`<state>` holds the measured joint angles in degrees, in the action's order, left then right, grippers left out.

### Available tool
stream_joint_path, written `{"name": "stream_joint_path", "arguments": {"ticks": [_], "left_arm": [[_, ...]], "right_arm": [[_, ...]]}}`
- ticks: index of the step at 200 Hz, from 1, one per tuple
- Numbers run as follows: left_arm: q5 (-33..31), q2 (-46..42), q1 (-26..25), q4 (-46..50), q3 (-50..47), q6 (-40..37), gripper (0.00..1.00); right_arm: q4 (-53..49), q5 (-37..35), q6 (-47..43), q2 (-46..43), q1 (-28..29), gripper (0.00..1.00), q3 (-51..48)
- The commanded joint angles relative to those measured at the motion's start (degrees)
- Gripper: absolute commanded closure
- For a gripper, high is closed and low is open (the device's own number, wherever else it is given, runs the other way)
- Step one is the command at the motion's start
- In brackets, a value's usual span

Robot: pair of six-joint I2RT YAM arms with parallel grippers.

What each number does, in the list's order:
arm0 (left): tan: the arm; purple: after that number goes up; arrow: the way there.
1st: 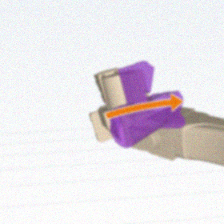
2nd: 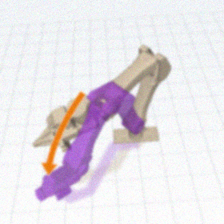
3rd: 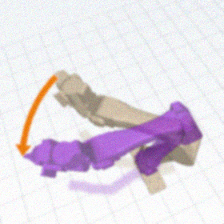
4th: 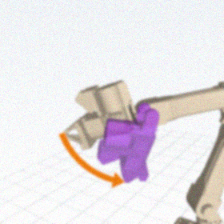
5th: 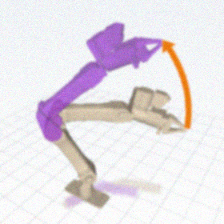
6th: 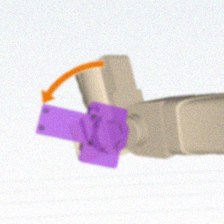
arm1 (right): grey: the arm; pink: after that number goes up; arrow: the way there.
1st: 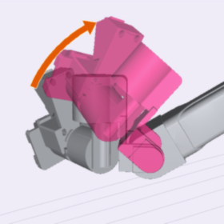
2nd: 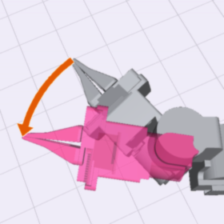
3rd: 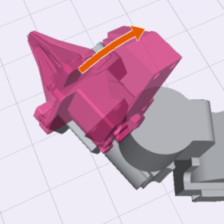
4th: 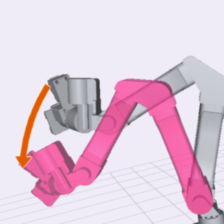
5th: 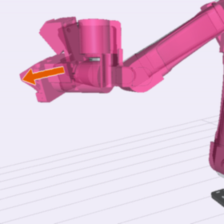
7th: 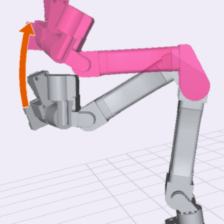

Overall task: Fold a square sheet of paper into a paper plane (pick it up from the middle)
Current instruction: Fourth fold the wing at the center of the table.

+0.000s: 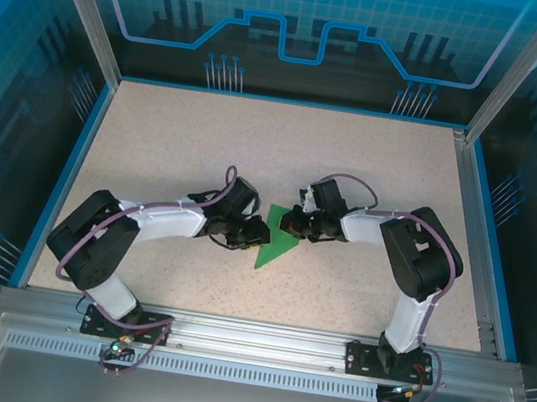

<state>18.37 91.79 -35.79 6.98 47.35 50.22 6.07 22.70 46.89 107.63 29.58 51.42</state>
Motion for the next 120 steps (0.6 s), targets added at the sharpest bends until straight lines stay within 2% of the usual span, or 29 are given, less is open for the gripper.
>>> {"name": "stream_joint_path", "arguments": {"ticks": [1,68,120], "left_arm": [[6.2,0.7,0.2,-4.4,0.8,4.5,0.79],[6.5,10.9,0.1,-19.3,0.1,14.0,0.79],[2.4,12.6,-0.2,-13.4,-3.2,14.0,0.79]], "right_arm": [[-4.7,-5.9,-0.5,3.4,0.0,0.94,-2.3],[-5.0,-5.9,-0.4,4.1,0.2,0.94,-2.2],[-4.9,-5.9,-0.1,4.9,0.4,0.93,-2.3]]}}
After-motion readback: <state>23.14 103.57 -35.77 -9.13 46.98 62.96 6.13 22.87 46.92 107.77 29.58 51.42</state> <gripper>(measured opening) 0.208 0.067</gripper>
